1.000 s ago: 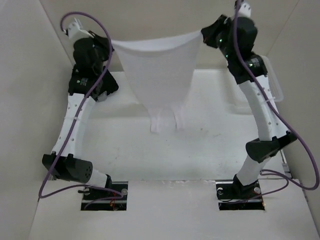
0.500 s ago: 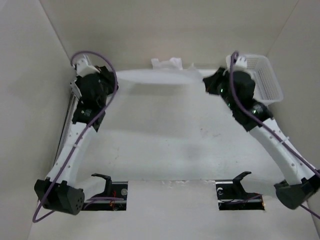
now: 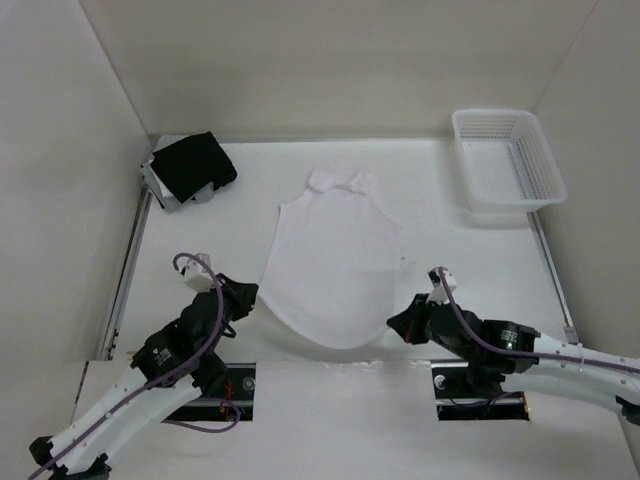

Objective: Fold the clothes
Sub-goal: Flatten the tank top out, then fold the tank top

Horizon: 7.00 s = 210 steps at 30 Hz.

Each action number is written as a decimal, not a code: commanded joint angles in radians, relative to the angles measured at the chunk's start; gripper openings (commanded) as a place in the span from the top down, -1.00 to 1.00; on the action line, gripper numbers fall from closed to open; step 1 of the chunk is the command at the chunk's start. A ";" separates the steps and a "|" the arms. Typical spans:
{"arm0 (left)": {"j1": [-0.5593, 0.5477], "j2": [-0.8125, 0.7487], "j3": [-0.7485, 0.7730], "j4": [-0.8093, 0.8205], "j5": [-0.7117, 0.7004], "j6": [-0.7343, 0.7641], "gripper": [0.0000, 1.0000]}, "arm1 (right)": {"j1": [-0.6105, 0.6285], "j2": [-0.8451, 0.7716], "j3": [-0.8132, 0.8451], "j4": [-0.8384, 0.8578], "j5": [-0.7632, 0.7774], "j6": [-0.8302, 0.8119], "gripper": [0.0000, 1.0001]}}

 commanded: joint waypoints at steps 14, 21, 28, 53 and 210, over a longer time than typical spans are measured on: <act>0.171 0.579 0.254 0.582 -0.114 0.122 1.00 | -0.564 0.480 0.343 0.371 -0.218 -0.250 1.00; 0.454 1.274 0.781 0.733 0.177 0.130 0.99 | -0.844 0.988 0.802 0.436 -0.367 -0.300 1.00; 0.512 1.735 1.262 0.519 0.295 0.197 0.38 | -0.928 1.439 1.267 0.270 -0.424 -0.284 0.41; 0.542 1.428 0.327 0.997 0.458 -0.020 0.26 | -0.816 0.971 0.229 0.741 -0.368 -0.103 0.19; 0.416 0.253 -0.251 0.632 0.315 -0.093 0.43 | -0.638 0.767 -0.080 0.800 -0.489 0.022 0.32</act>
